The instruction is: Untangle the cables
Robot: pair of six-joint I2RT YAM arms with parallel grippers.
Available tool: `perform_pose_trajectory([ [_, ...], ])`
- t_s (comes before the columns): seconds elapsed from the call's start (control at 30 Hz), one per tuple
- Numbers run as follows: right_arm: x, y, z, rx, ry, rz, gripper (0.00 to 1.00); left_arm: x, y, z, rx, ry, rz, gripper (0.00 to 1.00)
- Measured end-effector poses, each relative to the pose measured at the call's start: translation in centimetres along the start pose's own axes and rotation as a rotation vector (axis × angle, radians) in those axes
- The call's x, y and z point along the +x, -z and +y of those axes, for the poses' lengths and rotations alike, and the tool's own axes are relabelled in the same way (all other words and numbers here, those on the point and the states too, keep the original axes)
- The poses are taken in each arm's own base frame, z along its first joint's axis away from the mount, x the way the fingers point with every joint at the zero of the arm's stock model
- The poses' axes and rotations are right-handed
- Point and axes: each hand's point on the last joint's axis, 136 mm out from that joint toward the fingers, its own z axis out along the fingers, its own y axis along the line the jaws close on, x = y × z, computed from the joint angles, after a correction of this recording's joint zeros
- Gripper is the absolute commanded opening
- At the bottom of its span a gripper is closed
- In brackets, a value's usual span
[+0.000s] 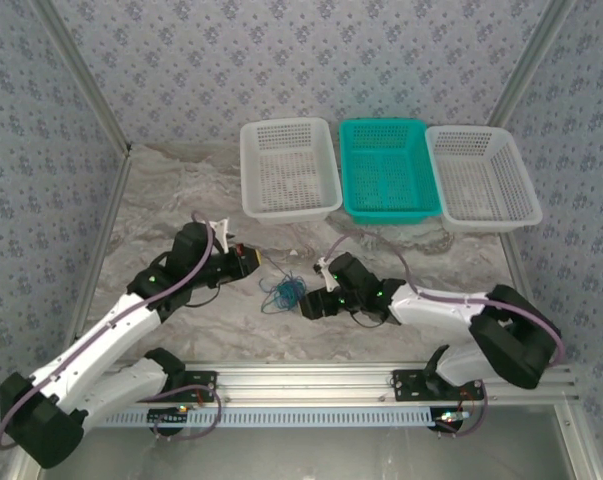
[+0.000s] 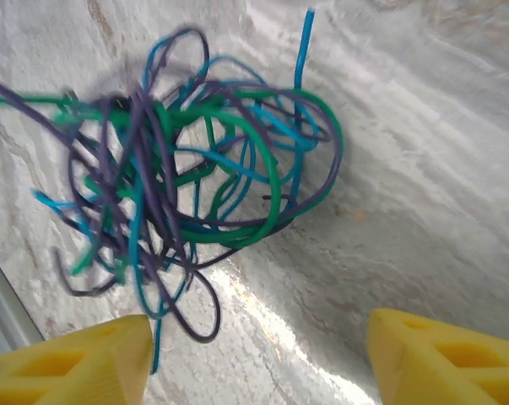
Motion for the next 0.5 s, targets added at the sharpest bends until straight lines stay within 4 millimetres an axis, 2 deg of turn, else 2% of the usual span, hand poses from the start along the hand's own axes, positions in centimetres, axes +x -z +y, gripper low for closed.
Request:
perform_pose_trajectory([
  [0.1, -3.2, 2.9, 1.4, -0.018, 0.08, -0.153, 0.82, 0.7, -1.0, 0.4, -0.022, -0.013, 0.039, 0.0],
  [0.17, -6.0, 5.1, 3.0, -0.049, 0.174, -0.279, 0.8, 0.8, -1.4, 0.2, -0.02, -0.029, 0.055, 0.0],
  [0.23, -8.0, 6.2, 4.3, -0.076, 0.252, -0.354, 0.77, 0.6, -1.3, -0.5, -0.003, -0.047, 0.057, 0.0],
  [0.3, -9.8, 6.4, 5.5, -0.111, 0.308, -0.394, 0.74, 0.2, -1.0, -1.5, 0.02, -0.067, 0.05, 0.0],
  [0.4, -12.2, 5.7, 7.1, -0.165, 0.356, -0.422, 0.69, -0.7, -0.7, -2.7, 0.05, -0.088, 0.026, 0.0],
  [0.5, -13.3, 3.6, 8.1, -0.204, 0.386, -0.409, 0.42, -1.1, -0.6, -3.1, 0.064, -0.101, 0.011, 0.0],
])
